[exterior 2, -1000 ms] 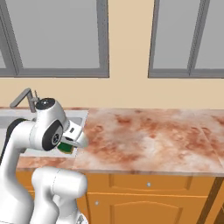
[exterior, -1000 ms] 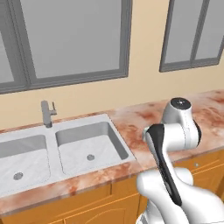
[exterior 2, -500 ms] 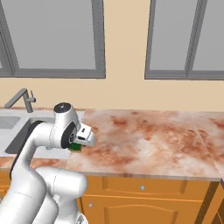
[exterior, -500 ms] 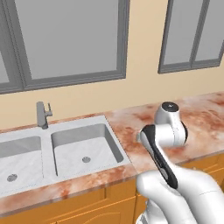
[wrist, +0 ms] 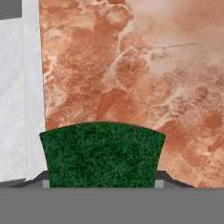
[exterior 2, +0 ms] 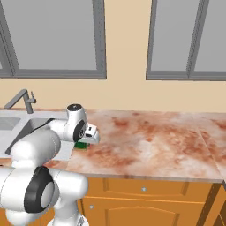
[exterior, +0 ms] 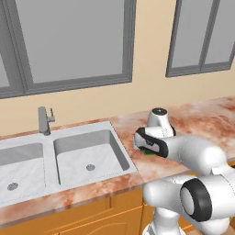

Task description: Restock the sink supplies by placing the sponge and soap dispenser on the counter and next to the sink. Make sure the soap dispenser is upright.

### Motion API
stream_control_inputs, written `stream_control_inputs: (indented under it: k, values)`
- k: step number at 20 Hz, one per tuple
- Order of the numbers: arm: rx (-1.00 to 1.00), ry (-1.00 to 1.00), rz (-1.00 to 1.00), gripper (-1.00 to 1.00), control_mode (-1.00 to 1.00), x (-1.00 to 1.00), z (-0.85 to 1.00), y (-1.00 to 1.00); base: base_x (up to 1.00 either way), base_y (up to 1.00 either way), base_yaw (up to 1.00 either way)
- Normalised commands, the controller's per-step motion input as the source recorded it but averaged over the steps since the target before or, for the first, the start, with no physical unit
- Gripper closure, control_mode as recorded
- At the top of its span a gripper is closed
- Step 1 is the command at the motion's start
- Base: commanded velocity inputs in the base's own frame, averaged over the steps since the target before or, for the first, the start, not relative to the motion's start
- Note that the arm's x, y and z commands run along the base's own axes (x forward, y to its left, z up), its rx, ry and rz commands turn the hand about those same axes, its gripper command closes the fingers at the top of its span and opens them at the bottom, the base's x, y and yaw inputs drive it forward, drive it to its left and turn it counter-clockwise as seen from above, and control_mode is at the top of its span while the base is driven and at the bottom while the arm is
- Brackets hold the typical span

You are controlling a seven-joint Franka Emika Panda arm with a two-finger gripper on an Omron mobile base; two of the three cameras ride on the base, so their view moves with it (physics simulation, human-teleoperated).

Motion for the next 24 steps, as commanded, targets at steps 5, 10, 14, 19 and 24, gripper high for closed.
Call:
stream_control_inputs:
  k: [5, 10, 14, 19, 24]
  values:
    - [0.00, 0.00, 0.00, 1.00, -1.00, 0.52, -0.25, 0.03, 0.00, 0.00, 0.00]
    - [-0.02, 0.00, 0.00, 1.00, -1.00, 0.30, -0.51, 0.13, 0.00, 0.00, 0.00]
    - [-0.02, 0.00, 0.00, 1.00, -1.00, 0.04, -0.49, 0.11, 0.00, 0.00, 0.00]
    - [-0.02, 0.00, 0.00, -1.00, -1.00, 0.01, -0.51, 0.07, 0.00, 0.00, 0.00]
    - [0.00, 0.00, 0.00, -1.00, -1.00, 0.01, -0.18, 0.00, 0.00, 0.00, 0.00]
